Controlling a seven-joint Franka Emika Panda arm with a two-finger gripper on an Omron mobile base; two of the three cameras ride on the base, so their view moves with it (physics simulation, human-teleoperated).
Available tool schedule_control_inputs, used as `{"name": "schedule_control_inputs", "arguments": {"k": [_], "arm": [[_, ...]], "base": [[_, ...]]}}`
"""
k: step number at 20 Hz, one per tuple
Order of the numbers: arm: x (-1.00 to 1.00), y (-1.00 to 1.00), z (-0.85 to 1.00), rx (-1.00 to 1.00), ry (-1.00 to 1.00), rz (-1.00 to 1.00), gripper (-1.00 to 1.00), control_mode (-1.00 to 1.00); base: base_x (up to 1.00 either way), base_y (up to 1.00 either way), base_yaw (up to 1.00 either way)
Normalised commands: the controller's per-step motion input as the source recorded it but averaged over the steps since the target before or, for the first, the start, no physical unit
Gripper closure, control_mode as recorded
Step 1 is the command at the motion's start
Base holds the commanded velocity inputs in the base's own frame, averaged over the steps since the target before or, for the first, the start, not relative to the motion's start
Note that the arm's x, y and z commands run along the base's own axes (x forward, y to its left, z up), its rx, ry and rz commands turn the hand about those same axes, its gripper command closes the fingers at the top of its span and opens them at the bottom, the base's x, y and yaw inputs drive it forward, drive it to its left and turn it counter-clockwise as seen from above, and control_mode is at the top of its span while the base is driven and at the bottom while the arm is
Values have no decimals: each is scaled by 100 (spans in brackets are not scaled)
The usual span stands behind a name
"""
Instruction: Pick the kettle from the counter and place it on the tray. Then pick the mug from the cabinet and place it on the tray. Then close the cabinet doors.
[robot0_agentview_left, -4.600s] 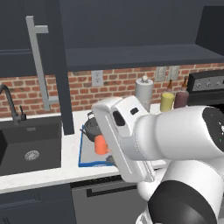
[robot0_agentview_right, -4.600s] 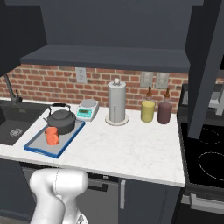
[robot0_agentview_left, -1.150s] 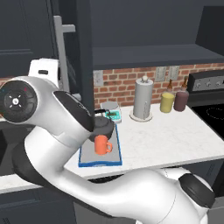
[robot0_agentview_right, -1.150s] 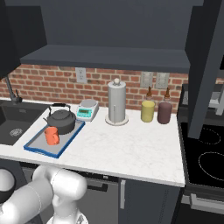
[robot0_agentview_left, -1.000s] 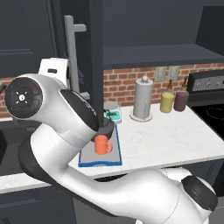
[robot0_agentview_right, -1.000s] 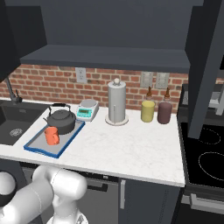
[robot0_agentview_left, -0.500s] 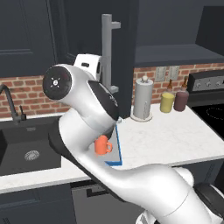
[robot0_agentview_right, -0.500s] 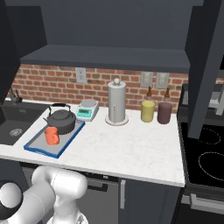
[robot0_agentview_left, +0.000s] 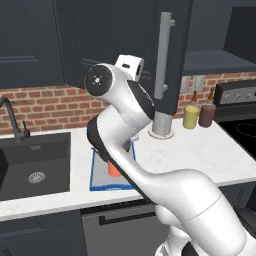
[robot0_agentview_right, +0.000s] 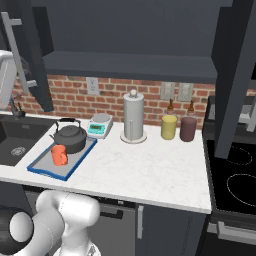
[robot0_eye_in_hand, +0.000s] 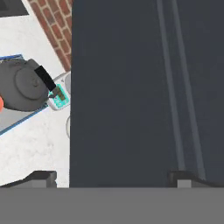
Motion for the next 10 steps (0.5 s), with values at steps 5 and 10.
{"name": "schedule_control_inputs", "arguments": {"k": [5,10], "arm": [[86,-62,-8,7,0,-4,-100,-100],[93,-63,-9,11,0,0,-100,-100]], "base": [[0,0,0],[0,0,0]]}}
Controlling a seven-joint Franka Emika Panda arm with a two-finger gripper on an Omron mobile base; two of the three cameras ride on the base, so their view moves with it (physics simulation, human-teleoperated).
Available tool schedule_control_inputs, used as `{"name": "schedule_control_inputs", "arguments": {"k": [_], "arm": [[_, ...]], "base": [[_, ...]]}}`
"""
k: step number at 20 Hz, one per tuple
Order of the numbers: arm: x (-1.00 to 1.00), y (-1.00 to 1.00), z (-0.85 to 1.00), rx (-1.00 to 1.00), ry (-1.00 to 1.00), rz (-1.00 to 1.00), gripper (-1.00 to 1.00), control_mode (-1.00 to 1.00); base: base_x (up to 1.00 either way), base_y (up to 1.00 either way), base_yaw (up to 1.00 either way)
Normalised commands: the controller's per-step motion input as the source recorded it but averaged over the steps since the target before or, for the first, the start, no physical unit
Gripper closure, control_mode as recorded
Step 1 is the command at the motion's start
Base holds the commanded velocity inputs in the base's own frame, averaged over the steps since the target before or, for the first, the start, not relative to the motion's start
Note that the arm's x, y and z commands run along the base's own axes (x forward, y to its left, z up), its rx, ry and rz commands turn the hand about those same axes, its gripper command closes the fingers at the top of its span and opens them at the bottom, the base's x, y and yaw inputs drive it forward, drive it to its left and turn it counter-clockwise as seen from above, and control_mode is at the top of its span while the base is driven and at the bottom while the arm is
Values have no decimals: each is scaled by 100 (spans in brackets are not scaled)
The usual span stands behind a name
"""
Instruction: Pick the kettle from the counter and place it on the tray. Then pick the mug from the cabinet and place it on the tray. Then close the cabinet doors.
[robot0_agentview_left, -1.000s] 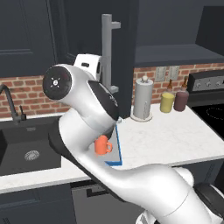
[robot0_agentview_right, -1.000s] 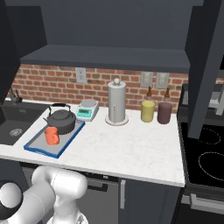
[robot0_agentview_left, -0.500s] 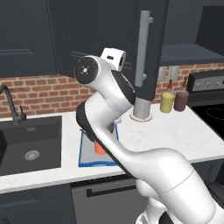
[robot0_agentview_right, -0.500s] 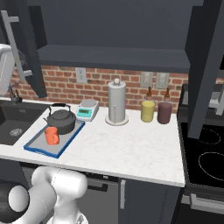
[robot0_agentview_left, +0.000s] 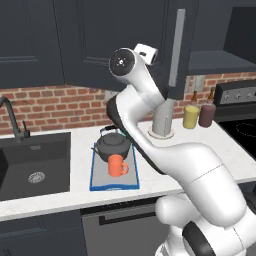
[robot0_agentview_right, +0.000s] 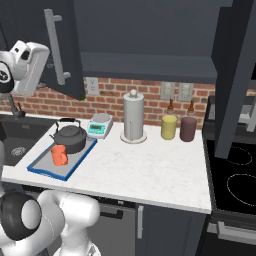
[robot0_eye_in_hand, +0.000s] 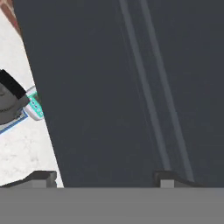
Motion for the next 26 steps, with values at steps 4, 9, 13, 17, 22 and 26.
{"name": "schedule_control_inputs", "arguments": {"k": [4,9,13,17,22,26], "arm": [[93,-61,-12,11,0,0,-100,-100],[80,-41,-27,5,-7,3,-100,-100],[66,-33,-32,4,-19,12,-100,-100],[63,-23,-18,7,-24,15,-100,-100],[61,-20,0,12,-13,13,-100,-100],[57,-7,0,7,0,15,-100,-100]], "base": [[0,0,0],[0,0,0],[0,0,0],[0,0,0],[0,0,0],[0,0,0]]}}
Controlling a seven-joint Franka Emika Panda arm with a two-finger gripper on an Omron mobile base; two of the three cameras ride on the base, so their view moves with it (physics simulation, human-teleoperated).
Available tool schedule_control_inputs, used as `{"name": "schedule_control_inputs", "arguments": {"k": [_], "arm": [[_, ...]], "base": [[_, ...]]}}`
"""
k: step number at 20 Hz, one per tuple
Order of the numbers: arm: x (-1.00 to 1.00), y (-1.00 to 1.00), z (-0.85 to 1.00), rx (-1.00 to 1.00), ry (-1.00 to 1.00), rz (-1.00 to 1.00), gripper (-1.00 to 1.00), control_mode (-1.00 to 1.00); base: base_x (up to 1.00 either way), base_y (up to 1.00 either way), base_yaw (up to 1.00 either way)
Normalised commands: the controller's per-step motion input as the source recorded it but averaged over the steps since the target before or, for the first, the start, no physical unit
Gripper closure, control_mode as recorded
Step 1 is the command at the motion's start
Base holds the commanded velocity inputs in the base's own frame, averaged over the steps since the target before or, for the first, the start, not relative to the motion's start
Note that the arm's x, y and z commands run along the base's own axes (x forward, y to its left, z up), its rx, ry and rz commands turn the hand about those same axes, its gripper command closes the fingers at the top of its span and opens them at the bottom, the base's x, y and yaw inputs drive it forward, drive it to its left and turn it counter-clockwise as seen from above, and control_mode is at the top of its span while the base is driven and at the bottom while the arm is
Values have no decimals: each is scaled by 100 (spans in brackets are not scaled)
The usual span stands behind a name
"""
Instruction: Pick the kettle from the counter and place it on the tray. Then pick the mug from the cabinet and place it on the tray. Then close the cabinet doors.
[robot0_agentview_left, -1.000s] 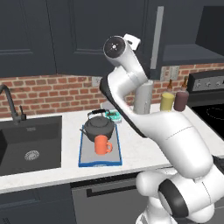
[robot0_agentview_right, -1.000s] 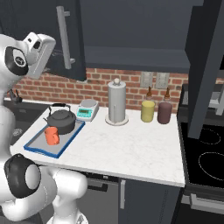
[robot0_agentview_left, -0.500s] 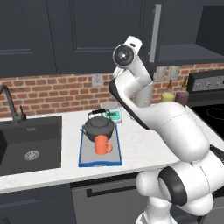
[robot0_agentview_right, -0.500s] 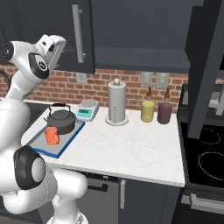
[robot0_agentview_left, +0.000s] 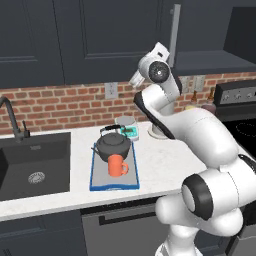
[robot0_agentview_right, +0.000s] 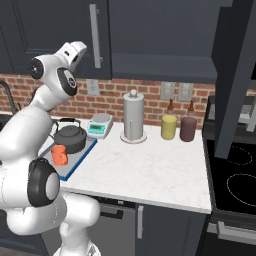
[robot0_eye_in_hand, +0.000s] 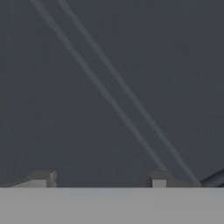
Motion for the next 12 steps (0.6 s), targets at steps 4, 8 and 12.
{"name": "schedule_control_inputs", "arguments": {"k": [4,8,12], "arm": [[39,-1,0,0,0,17,-100,-100],[20,2,-2,0,-1,18,-100,-100],[10,5,0,-2,-2,18,-100,-100]], "base": [[0,0,0],[0,0,0],[0,0,0]]}}
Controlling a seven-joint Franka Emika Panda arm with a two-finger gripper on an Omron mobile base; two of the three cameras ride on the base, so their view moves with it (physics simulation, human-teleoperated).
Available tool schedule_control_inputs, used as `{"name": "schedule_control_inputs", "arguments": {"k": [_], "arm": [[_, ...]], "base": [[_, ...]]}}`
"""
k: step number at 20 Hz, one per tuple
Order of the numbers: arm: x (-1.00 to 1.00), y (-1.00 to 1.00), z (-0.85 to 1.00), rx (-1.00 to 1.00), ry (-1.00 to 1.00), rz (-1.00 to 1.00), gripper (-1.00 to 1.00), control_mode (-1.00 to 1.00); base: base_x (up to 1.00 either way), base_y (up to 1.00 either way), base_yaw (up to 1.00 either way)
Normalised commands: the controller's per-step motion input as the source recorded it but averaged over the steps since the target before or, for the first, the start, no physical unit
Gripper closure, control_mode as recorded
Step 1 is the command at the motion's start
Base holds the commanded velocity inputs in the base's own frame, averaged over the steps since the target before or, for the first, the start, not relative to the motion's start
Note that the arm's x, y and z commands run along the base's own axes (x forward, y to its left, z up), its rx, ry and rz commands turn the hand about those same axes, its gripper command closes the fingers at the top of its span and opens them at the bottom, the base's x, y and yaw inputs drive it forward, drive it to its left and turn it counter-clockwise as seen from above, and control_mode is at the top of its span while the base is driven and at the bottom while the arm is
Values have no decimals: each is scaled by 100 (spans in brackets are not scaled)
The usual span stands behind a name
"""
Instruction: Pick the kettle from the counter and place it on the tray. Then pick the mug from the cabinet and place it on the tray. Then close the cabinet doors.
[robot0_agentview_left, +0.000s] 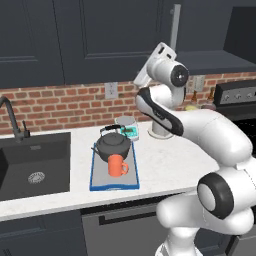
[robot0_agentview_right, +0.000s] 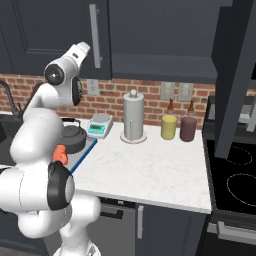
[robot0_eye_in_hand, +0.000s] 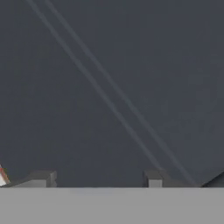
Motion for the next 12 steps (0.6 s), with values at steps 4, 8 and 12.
{"name": "schedule_control_inputs", "arguments": {"k": [4,8,12], "arm": [[2,0,1,-4,0,14,-100,-100],[-15,0,3,-12,0,8,-100,-100],[-29,-1,10,-17,-3,2,-100,-100]], "base": [[0,0,0],[0,0,0],[0,0,0]]}}
